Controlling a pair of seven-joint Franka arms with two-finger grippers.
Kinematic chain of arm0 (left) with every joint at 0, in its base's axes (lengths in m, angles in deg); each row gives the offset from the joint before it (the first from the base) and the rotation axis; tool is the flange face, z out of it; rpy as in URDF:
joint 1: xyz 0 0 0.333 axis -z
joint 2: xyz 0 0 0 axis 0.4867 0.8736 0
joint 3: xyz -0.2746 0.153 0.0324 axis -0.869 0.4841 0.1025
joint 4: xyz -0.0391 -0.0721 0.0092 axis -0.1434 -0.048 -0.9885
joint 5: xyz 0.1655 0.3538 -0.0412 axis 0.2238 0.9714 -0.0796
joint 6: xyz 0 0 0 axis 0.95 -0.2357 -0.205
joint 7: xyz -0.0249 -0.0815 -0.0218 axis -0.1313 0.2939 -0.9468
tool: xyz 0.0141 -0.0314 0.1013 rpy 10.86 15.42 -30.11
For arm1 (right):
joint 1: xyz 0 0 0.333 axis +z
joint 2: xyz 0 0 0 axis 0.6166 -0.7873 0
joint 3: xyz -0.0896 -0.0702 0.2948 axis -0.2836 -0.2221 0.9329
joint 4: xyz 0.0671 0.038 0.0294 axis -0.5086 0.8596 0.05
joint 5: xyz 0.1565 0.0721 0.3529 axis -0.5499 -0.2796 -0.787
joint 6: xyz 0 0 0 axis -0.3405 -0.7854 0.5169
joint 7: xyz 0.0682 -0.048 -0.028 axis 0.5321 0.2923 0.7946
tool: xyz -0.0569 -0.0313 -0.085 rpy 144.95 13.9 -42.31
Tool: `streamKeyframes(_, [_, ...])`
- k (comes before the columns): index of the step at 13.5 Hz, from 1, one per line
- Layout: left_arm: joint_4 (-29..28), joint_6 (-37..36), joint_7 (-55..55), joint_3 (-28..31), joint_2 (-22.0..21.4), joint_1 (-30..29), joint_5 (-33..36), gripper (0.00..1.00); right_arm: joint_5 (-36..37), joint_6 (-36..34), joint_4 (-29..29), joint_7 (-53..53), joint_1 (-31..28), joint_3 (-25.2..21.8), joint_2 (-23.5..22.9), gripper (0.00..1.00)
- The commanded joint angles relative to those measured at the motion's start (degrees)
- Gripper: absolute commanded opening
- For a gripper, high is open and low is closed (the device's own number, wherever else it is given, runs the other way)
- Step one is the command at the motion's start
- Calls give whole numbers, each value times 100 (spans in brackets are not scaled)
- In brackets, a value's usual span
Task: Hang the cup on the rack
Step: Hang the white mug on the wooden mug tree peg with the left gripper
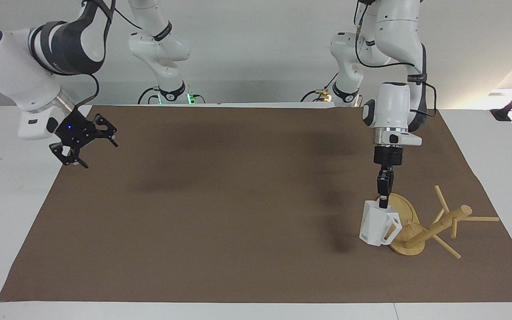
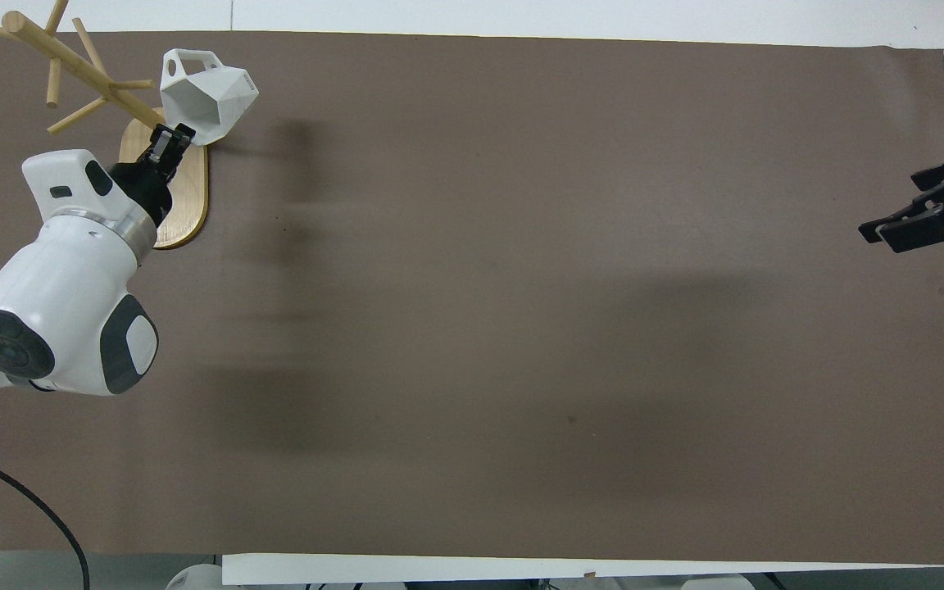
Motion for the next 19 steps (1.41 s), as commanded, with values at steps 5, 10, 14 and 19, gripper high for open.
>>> streamKeyframes(5, [-134,-516,-371,-54,-255,-476,115,0,867,-1180,-932,-2725,613,-332,-82,100])
streamKeyframes(10, [-108,-885,-416,-54,-282,-705,115,1,841,-1232,-369,-3256,783,-449,437,100])
streamKeyframes(14, [462,-2866,-934,60,-299,-740,115,100,832,-1250,-246,-3256,775,-449,402,100])
streamKeyframes(19, [997,-5800,-2319,69,-800,-890,141,100,832,-1241,-237,-3212,775,-449,402,100])
